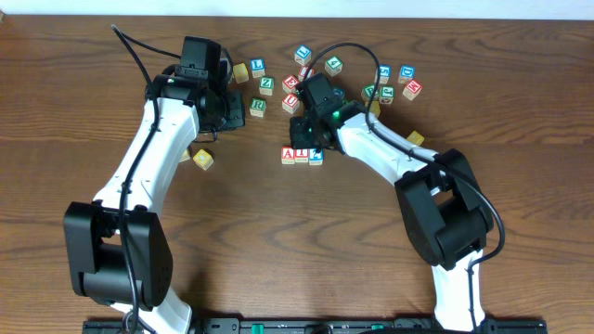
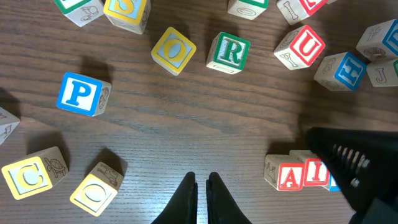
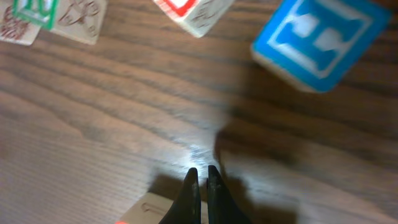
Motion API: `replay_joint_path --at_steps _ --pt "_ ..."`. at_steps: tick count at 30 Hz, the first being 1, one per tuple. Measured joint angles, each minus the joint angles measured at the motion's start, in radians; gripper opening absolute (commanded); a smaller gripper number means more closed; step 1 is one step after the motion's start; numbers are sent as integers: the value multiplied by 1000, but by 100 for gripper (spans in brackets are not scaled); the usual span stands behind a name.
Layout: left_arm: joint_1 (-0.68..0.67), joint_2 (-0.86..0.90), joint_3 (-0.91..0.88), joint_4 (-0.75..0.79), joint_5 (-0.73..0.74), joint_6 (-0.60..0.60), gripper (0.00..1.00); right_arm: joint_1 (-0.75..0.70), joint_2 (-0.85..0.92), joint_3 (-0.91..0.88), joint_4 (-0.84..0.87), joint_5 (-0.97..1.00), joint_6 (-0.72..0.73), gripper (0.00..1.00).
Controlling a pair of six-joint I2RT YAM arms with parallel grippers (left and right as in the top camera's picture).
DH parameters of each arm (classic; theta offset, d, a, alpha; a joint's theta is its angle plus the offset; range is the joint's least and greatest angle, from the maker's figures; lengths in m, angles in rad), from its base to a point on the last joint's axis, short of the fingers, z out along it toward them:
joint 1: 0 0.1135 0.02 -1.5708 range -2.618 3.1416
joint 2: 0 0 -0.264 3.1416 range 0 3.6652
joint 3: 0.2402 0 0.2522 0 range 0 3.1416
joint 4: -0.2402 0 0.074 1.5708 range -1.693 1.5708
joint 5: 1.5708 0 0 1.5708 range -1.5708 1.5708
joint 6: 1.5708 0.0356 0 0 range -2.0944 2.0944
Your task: Spell out AI2
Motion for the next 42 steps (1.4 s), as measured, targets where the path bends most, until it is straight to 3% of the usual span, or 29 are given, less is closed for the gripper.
replay_joint_path --at_steps 42 --pt "0 0 0 0 0 0 8 14 0 0 -29 2 13 1"
